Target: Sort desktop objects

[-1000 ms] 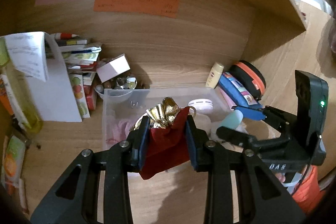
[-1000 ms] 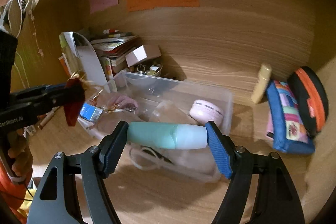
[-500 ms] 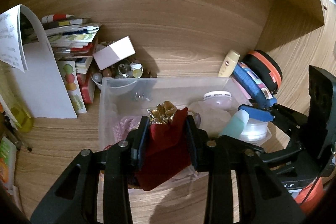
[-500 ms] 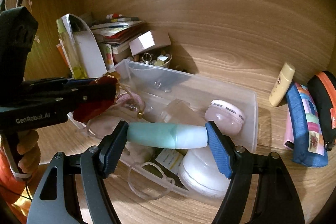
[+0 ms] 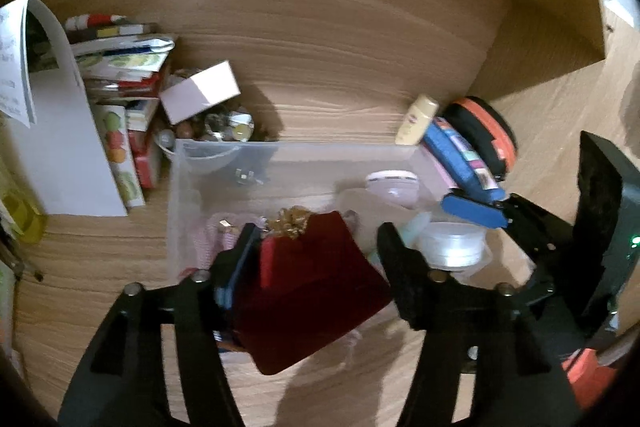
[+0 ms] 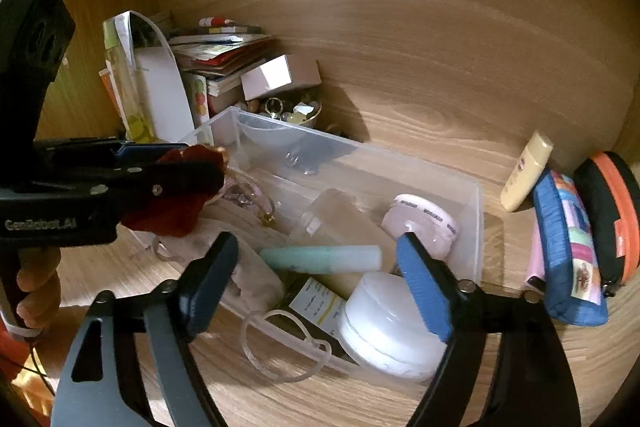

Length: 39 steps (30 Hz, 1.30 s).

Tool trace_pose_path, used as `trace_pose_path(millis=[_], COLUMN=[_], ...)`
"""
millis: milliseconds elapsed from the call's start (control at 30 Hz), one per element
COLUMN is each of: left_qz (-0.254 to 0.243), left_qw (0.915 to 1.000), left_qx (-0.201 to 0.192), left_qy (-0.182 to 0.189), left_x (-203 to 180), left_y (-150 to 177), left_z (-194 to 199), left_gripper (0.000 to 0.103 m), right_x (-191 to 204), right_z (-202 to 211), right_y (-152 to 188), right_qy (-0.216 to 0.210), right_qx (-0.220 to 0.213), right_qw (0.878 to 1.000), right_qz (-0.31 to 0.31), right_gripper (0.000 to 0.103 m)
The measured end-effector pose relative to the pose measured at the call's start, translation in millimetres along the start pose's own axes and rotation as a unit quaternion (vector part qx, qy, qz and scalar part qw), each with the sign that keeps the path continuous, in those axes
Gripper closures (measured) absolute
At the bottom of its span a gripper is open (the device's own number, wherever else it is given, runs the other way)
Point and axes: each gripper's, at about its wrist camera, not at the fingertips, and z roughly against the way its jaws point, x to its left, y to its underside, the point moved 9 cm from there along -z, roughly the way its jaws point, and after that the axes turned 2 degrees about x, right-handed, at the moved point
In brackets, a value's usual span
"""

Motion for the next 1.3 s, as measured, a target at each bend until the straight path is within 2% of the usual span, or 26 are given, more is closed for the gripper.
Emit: trace_pose_path(millis=[133,233,400,500,733,867,1067,1300], left_qz=[-0.005,-0.010,-0.020,-0.030,-0.045,-0.046,-0.024,-0.022], left_qw=[0.9999,0.9996,0.9971,0.9952,0.9883,0.9818,0.9795,0.9725], left_qx=[-0.011,-0.025,-0.055,-0.064,-0.095,-0.118,-0.112,-0.120], left_qy=[-0.006,-0.010,-0.048,-0.068,-0.110,-0.142,-0.166,-0.198], left_x=[-5,-9,-13,-16,-25,-26,-19,-23], left_y=[-2,-3,1,7,26,39,57,72], left_z=[11,24,51,64,93,107,108,110], left_gripper=[0.039,0.030,0.007,0.007,0.007,0.007,0.007,0.007], right_x=[-1,0,-1,-2,0,3,7,17], right_z=[8,17,37,50,88,104,122,136], right_y=[-2,-3,3,7,19,30,44,57], right_qy=[0.010,0.016,0.024,0.028,0.041,0.041,0.059,0.066], right_qx=[-0.006,-0.010,-0.018,-0.026,-0.059,-0.068,-0.081,-0.099], right_qw=[1.000,1.000,0.999,0.999,0.997,0.996,0.994,0.992], right_qz=[0.000,-0.001,-0.013,-0.019,-0.027,-0.035,-0.042,-0.053], right_gripper=[0.021,0.020,0.014,0.007,0.000,0.000,0.000,0.000])
